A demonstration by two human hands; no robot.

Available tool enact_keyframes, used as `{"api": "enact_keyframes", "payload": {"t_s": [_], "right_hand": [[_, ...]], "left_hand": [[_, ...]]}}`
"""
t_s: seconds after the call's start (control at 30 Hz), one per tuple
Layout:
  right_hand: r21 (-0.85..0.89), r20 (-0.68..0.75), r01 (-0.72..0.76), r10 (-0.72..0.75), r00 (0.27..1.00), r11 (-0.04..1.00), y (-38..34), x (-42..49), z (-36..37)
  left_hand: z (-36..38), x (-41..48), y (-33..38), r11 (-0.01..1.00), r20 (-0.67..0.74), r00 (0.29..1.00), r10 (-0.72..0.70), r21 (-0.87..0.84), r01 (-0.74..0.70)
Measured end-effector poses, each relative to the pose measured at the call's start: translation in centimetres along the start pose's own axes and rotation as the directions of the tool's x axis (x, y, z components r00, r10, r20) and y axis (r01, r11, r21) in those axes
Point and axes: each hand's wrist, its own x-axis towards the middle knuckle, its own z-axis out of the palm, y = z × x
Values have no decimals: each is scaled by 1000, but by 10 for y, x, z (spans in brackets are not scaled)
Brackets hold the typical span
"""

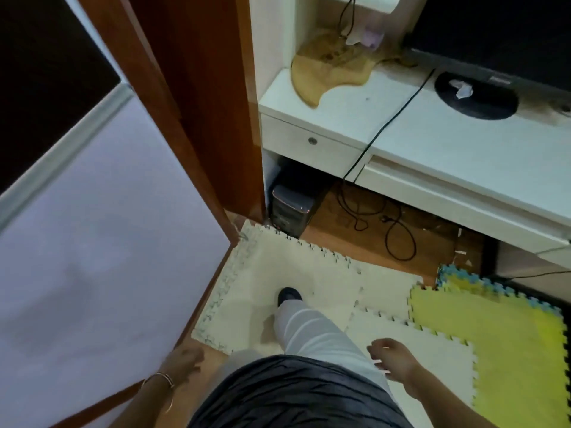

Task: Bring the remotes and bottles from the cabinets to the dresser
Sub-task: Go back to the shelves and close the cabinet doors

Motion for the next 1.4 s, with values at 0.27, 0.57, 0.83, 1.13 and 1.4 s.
{"api": "enact_keyframes", "payload": {"t_s": [0.27,0.57,0.83,1.13,1.4], "right_hand": [[58,-55,349,-346,937,935,-169,-2,-51],[55,-33,182,-180,983,982,-175,18,-56],[92,-8,-31,32,999,995,-217,27,-47],[80,-221,616,-589,778,784,-388,-32,-85],[-85,-362,949,-896,255,304,-514,-168,-153]], "left_hand": [[14,-15,153,970,-3,973,232,-78,-232],[15,6,209,985,37,985,168,-51,-166],[-8,36,292,969,104,969,223,86,-232],[9,-17,476,678,273,684,676,132,-723],[13,-164,601,223,215,177,960,-214,-951]]}}
